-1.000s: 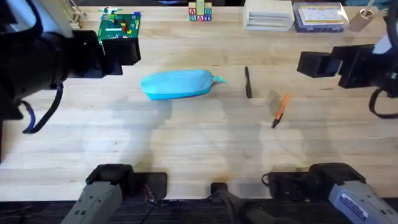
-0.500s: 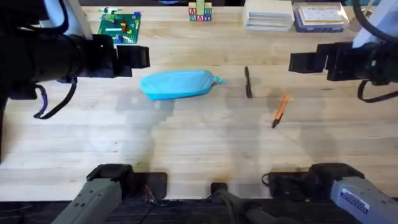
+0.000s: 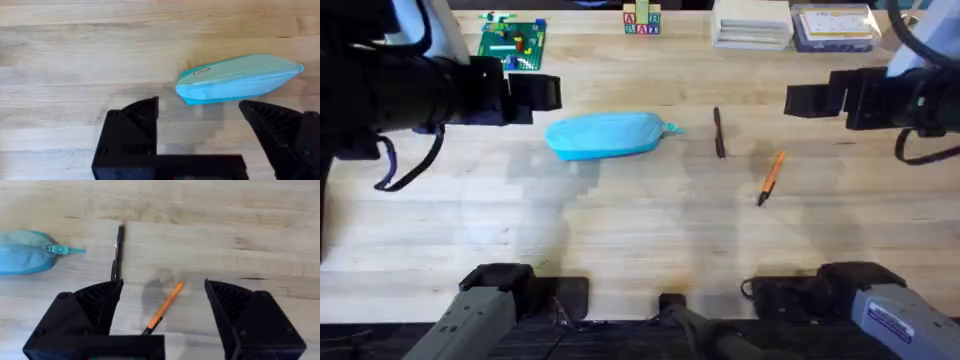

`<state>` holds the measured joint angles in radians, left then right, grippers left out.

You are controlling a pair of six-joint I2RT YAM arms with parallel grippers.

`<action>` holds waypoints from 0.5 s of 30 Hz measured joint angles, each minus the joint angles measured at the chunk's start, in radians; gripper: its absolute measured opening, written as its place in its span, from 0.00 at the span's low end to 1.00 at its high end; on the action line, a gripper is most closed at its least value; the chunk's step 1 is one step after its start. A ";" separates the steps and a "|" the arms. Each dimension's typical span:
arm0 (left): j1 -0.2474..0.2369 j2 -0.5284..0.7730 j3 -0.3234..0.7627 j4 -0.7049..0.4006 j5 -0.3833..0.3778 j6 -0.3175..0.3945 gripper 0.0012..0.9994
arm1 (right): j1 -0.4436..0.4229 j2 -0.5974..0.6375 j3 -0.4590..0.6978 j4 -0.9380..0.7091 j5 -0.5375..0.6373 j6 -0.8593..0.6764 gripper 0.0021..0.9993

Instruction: Unzip the bag, pick up the pens from the table one at a time and place them inside, then zip the bag closed.

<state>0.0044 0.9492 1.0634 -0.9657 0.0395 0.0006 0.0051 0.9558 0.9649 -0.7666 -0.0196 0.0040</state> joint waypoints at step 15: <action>0.019 0.000 0.000 -0.056 0.109 0.295 0.99 | 0.000 0.000 0.000 0.000 0.000 0.000 1.00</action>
<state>0.0236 0.9489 1.0634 -1.0215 0.1484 0.2952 0.0051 0.9556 0.9649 -0.7666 -0.0200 0.0040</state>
